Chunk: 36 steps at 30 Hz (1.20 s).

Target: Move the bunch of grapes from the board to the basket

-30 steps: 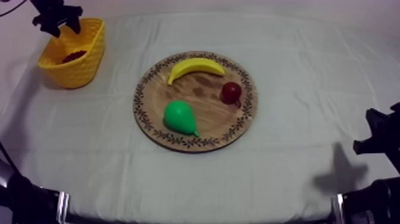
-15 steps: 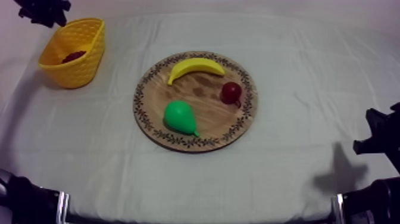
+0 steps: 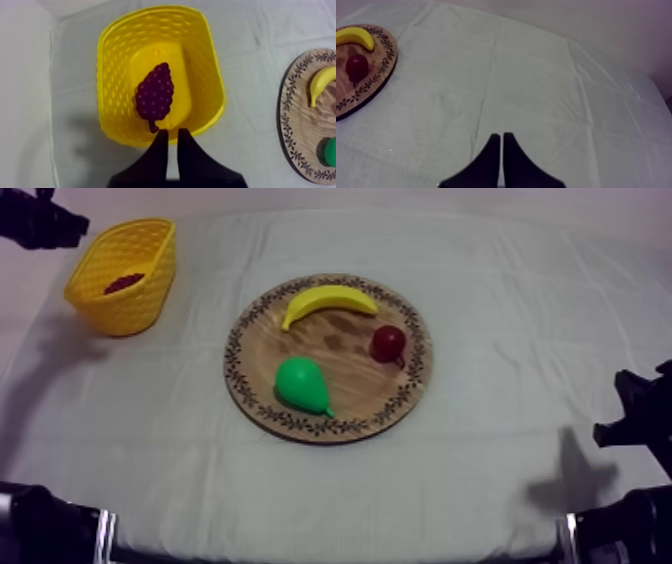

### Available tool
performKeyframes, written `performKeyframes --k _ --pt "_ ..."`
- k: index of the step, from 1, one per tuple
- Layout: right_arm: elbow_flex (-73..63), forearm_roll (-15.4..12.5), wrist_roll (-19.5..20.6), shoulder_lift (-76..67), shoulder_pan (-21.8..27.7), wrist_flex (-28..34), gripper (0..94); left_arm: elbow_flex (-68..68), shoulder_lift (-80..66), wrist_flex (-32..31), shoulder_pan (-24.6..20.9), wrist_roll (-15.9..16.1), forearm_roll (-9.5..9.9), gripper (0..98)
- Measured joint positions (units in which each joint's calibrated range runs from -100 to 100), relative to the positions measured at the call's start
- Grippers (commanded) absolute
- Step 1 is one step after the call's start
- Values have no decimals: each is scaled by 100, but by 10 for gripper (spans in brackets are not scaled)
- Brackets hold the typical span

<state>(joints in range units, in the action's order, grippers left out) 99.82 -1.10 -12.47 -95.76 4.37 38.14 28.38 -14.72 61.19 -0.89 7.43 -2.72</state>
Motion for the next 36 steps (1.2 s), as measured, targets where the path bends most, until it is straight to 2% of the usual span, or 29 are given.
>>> performKeyframes --k 6,21,29,36 --pt "0 0 0 0 0 0 3 1248 -1229 -636 115 42 5 1" --pt "0 0 0 0 0 0 3 4147 -4564 -1134 -53 -86 7 0" --pt "0 0 0 0 0 0 3 5746 -6316 -1682 -22 -362 2 0" --pt "0 0 0 0 0 0 3 6571 -7437 -1860 115 -258 18 0"
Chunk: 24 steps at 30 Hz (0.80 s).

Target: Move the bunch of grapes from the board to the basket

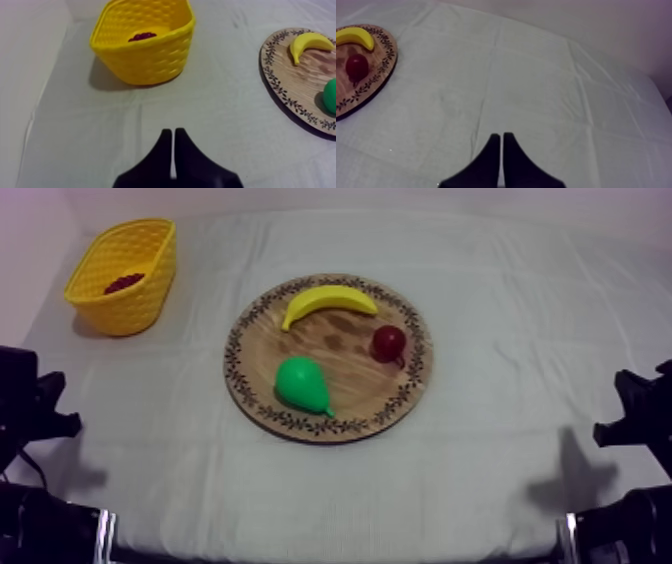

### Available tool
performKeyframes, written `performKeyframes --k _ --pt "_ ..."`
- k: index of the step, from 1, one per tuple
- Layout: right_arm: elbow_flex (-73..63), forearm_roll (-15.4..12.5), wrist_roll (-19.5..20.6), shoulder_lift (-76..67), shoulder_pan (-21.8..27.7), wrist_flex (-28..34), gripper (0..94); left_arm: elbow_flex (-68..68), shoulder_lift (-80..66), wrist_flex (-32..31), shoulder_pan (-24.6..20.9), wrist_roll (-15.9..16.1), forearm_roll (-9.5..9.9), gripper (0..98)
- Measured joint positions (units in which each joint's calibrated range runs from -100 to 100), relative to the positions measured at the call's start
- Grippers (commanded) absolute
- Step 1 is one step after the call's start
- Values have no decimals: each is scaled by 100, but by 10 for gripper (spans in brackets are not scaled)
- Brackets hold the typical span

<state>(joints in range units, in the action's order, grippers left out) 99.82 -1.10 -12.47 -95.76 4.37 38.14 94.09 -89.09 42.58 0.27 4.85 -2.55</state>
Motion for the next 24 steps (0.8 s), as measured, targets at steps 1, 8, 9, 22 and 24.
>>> performKeyframes --k 1,8,9,22,24 --pt "0 0 0 0 0 0 3 45 -121 -23 15 3 13 0" --pt "0 0 0 0 0 0 3 216 -706 -169 173 -368 224 0" --pt "0 0 0 0 0 0 3 223 -758 -169 183 -431 255 0" --pt "0 0 0 0 0 0 3 445 -1075 -568 302 -1331 414 0" --pt "0 0 0 0 0 0 3 488 -1080 -707 314 -1343 426 0"
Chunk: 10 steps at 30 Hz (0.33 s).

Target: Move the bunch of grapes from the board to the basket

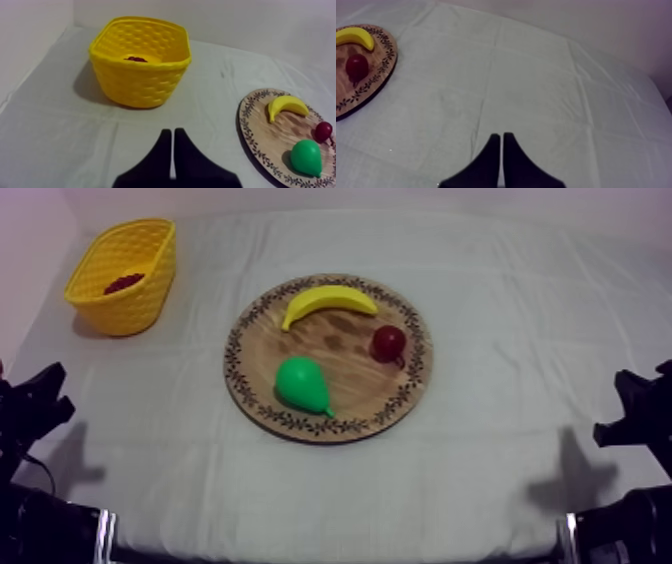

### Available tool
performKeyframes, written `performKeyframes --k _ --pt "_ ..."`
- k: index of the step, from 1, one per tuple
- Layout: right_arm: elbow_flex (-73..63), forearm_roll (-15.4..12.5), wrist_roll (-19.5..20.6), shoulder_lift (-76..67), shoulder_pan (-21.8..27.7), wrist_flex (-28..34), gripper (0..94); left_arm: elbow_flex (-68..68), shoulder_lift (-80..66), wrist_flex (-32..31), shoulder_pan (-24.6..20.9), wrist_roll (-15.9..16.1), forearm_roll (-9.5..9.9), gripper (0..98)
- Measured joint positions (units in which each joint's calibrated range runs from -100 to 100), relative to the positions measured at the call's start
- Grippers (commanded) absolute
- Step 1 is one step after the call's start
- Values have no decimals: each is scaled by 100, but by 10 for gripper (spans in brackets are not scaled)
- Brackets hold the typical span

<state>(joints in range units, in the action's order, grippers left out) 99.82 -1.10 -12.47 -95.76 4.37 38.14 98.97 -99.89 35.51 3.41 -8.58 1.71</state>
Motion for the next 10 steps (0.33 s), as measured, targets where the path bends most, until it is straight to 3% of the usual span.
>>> performKeyframes --k 10 --pt "0 0 -2 0 0 0 3 32 -11 -138 11 -23 18 0"
